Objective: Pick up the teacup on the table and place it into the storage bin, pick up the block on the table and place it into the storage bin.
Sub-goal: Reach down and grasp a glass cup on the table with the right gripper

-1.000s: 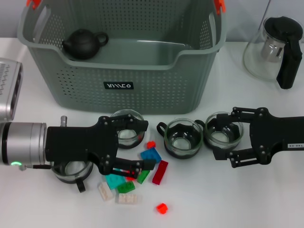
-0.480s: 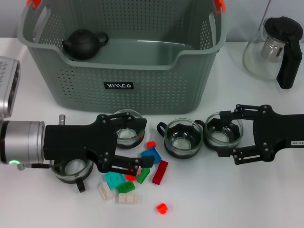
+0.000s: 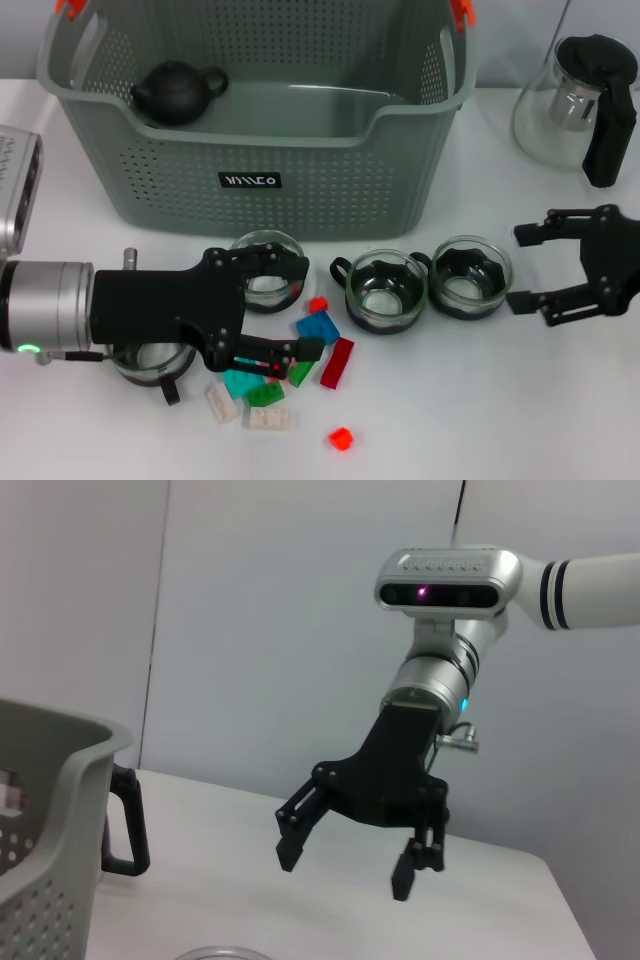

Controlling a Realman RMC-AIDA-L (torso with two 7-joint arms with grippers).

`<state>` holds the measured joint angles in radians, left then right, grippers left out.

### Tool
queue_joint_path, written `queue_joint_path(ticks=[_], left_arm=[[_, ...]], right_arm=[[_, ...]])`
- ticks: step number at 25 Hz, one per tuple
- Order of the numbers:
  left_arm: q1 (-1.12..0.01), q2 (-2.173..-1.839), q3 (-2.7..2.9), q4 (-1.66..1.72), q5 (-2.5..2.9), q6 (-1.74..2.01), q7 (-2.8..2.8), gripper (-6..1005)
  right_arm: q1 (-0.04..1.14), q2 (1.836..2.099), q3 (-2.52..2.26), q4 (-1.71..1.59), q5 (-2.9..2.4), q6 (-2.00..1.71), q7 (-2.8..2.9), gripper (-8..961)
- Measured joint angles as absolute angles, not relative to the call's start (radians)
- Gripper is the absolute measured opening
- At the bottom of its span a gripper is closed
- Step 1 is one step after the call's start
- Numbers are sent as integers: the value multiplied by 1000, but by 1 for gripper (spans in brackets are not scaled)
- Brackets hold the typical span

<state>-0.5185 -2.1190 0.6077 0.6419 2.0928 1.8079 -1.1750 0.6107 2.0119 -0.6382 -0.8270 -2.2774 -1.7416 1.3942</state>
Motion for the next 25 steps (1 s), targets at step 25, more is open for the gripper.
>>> queue_joint_path(ticks=[25], left_arm=[[-514, -2120, 604, 643, 2075, 1802, -1166, 923]], right_arm=[[761, 2097, -1113, -948, -2534, -1495, 1742, 891]])
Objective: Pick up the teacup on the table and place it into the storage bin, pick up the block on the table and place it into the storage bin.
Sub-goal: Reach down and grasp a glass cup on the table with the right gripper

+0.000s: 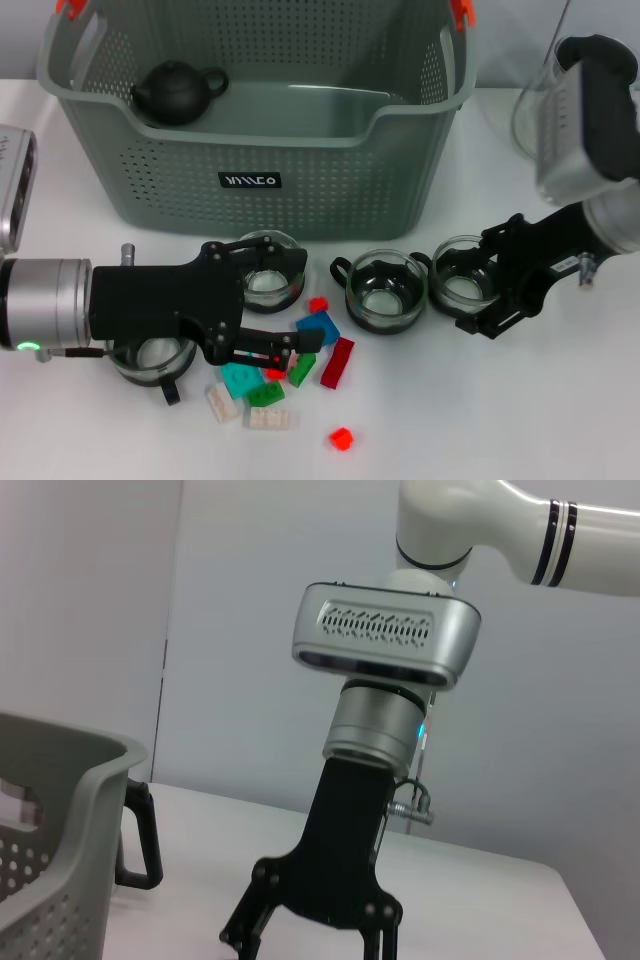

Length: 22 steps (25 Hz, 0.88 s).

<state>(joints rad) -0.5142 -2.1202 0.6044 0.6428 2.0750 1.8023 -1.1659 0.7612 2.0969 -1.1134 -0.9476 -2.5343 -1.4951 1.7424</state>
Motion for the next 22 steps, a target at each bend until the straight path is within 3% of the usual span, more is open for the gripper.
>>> queue_joint_path(ticks=[22], left_arm=[[-496, -2122, 594, 616, 2073, 1799, -1132, 919]], right_arm=[[804, 2100, -1375, -900, -2588, -1392, 1939, 842]])
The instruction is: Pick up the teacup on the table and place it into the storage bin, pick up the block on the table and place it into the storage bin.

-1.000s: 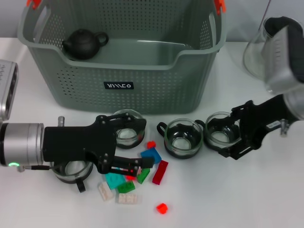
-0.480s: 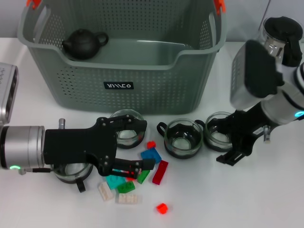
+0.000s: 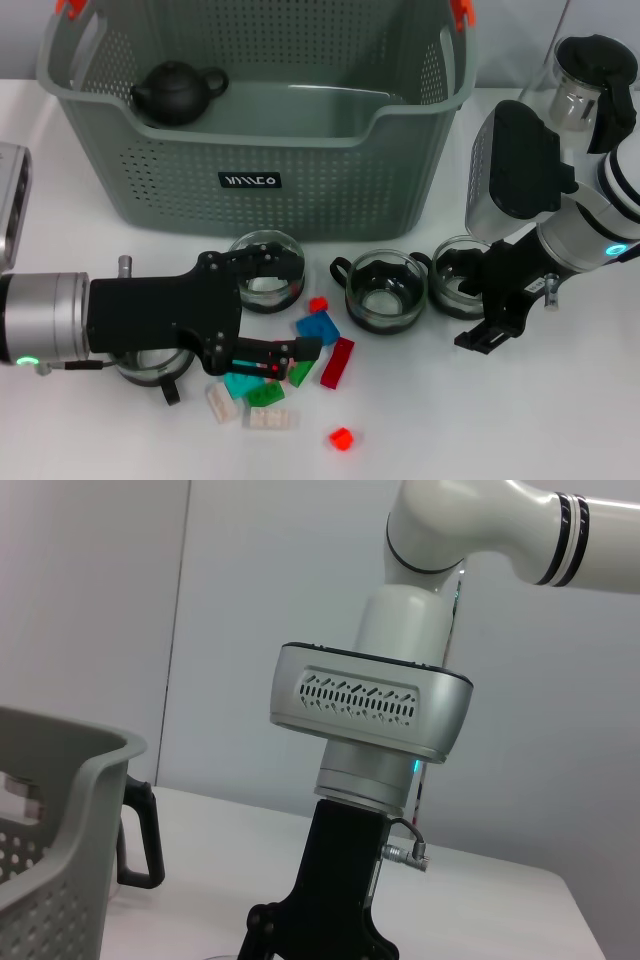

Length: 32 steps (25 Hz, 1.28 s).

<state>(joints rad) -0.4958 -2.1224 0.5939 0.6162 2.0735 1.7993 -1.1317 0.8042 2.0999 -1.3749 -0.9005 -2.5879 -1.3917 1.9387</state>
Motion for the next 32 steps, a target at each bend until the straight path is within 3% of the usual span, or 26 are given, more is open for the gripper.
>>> queue_joint_path(ticks=[4, 23, 32], left_arm=[[-490, -2123, 590, 615, 2074, 1800, -1124, 918], [-484, -2125, 580, 615, 2075, 1809, -1101, 915], [-483, -2125, 580, 615, 2074, 1812, -1101, 913]], right_arm=[[807, 2097, -1377, -899, -2588, -1395, 1957, 830], [800, 2094, -1357, -906, -2589, -1431, 1965, 60], [766, 2084, -1297, -968, -2591, -1537, 1965, 60]])
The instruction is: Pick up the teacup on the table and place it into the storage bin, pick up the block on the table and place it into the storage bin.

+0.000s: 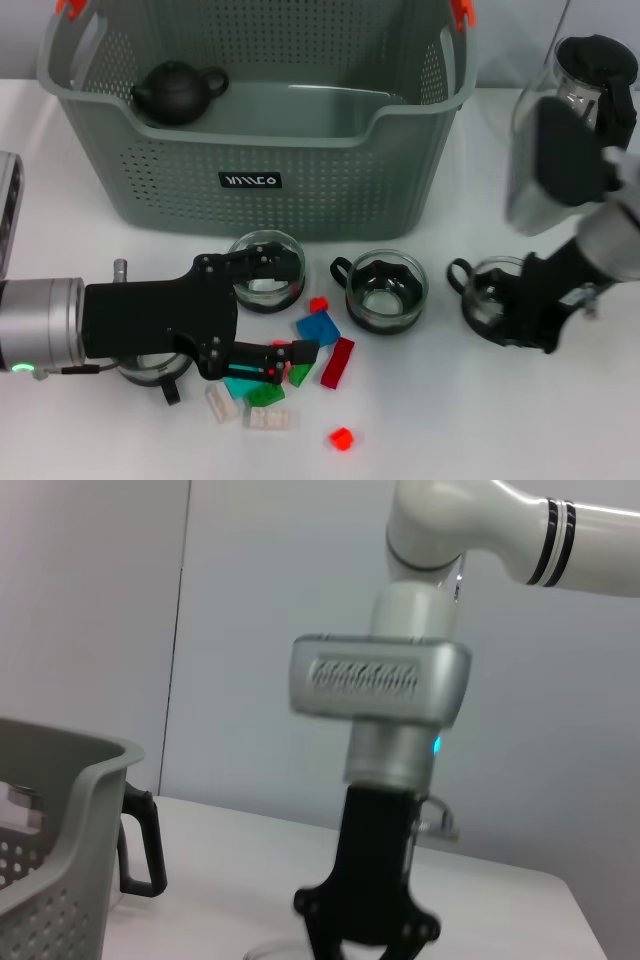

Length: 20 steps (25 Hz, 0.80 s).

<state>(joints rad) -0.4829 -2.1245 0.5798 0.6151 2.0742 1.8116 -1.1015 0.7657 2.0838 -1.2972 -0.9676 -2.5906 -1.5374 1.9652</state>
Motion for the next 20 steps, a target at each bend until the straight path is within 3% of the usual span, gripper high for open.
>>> queue_joint_path(ticks=[9, 14, 20], left_arm=[[-475, -2125, 580, 615, 2074, 1831, -1102, 912], [-471, -2125, 578, 616, 2078, 1831, -1098, 911], [-476, -2125, 578, 616, 2081, 1833, -1094, 909]], right_arm=[[724, 2071, -1055, -1311, -2489, -1956, 1999, 61], [770, 2027, -1048, -1362, -2236, -1986, 2075, 61], [895, 2065, -1042, -1352, -2260, -1906, 2069, 61]])
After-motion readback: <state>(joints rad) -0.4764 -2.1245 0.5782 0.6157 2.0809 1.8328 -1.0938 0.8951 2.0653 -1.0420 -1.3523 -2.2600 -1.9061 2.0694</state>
